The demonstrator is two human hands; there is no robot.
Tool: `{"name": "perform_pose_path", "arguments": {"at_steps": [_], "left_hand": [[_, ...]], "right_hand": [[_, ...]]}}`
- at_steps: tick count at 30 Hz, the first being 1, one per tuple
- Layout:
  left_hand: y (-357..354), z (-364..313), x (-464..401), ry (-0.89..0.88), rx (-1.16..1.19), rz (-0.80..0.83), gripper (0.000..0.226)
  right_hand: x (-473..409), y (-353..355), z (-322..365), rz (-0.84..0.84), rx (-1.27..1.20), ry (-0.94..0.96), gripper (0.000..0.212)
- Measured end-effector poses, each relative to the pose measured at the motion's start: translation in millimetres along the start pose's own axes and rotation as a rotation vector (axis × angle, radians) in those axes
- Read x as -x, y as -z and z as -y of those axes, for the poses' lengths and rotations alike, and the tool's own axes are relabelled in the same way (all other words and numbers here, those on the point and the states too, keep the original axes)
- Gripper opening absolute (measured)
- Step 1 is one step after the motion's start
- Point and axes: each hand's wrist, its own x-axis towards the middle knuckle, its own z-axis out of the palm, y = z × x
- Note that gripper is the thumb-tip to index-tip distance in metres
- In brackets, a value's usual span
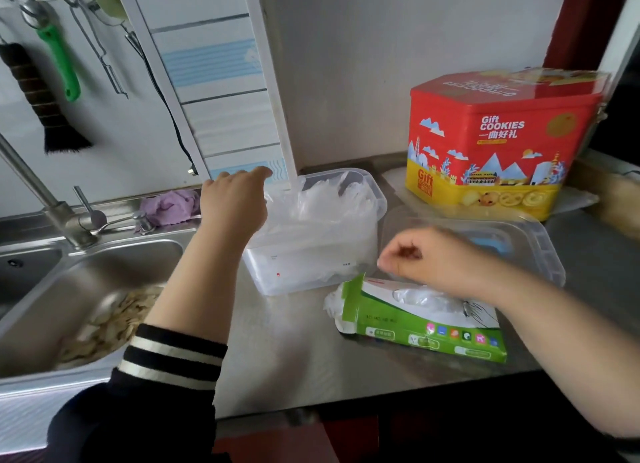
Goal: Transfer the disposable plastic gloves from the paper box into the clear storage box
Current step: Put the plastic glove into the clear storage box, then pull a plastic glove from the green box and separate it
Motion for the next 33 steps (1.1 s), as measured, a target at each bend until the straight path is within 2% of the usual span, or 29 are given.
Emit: {"name": "perform_pose_path", "arguments": {"at_steps": [2,3,5,7,9,11,13,14,16,22,27,29,31,33], "left_hand": [[9.6,-7.3,10.8,-0.015,0.021,-0.116,0.057],[13.2,-15.2,17.8,-0.028,0.071,-0.204,0.058],[18.2,-35.2,35.3,-0.088,0.304,-0.379,0.052],[12.4,-62.2,59.2,-0.207,0.581,-0.447,0.039],[-3.9,-88.1,83.6,-0.346,0.747,-0.382,0.029],[-23.0,-105.1,102.9,-0.425,0.810,-0.197,0.030],[-41.5,-113.3,112.9,-0.410,0.863,0.063,0.052],[-49.2,-115.3,115.4,-0.395,0.903,0.176,0.063],[-62.1,-117.7,119.1,-0.400,0.942,0.290,0.077],[-68.2,-122.9,119.8,-0.437,0.883,0.198,0.073],[-75.0,-123.1,119.6,-0.445,0.836,0.165,0.073],[-77.3,-123.3,119.5,-0.434,0.845,0.185,0.071],[-78.2,-123.0,119.2,-0.418,0.885,0.213,0.066],[-79.3,-122.4,119.0,-0.418,0.909,0.226,0.063]], "right_hand": [[10.3,-13.6,-14.6,0.060,0.188,-0.054,0.030],[14.2,-19.1,-21.0,0.040,0.208,-0.074,0.027],[17.1,-29.0,-26.6,-0.060,0.141,-0.080,0.016],[18.3,-36.0,-30.7,-0.151,0.088,-0.075,0.009],[18.9,-40.3,-30.8,-0.211,0.058,-0.089,0.009],[20.8,-41.2,-29.4,-0.228,0.071,-0.096,0.014],[22.1,-41.9,-27.7,-0.224,0.156,-0.066,0.020],[22.4,-43.0,-27.4,-0.246,0.184,-0.038,0.016],[22.9,-45.7,-27.6,-0.311,0.184,-0.015,0.011],[25.2,-61.0,-40.0,-0.536,0.093,0.077,0.011],[26.7,-62.4,-46.3,-0.694,-0.340,0.063,0.011],[28.3,-59.9,-45.7,-0.694,-0.447,0.035,0.013],[30.3,-54.8,-44.1,-0.598,-0.483,0.007,0.028],[28.8,-47.3,-44.5,-0.440,-0.317,-0.042,0.047]]}}
